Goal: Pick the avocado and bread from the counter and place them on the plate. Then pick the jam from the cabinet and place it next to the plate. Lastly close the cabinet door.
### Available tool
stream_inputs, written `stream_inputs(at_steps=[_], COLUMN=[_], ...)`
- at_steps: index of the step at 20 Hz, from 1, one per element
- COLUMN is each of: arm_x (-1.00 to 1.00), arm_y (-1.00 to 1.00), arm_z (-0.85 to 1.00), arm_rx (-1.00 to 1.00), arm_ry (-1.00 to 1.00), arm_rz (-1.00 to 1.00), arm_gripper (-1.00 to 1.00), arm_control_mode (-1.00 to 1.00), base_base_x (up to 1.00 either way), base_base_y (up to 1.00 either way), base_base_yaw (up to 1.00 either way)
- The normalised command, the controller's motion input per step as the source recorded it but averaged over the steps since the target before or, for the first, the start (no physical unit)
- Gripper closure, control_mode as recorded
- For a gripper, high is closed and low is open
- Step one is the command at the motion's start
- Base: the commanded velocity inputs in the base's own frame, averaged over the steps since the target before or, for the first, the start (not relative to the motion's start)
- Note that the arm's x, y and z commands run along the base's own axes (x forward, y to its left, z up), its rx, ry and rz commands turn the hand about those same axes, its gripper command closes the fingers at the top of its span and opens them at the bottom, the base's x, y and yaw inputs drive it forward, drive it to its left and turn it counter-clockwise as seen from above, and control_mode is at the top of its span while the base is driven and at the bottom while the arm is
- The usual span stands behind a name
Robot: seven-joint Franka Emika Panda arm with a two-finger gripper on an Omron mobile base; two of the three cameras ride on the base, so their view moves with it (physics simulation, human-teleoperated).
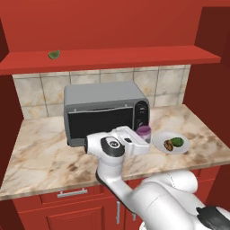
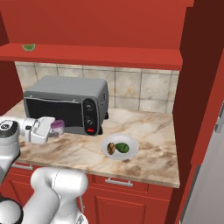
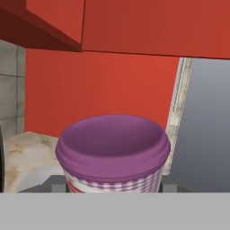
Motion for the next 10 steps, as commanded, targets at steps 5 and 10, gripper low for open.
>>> stream_inputs(at_steps=[5,10], arm_x=[0.12,0.12], arm_y=[0.00,0.00], arm_z=[-0.31,-0.18], arm_rx=[0.02,0.03], arm_ry=[0.00,0.00], arm_rz=[0.00,0.00], arm_gripper=[1.00,1.00], arm_control_mode=[-1.00,-1.00], base_base_x=[0.00,0.00], base_base_y=[0.00,0.00], base_base_yaw=[0.00,0.00])
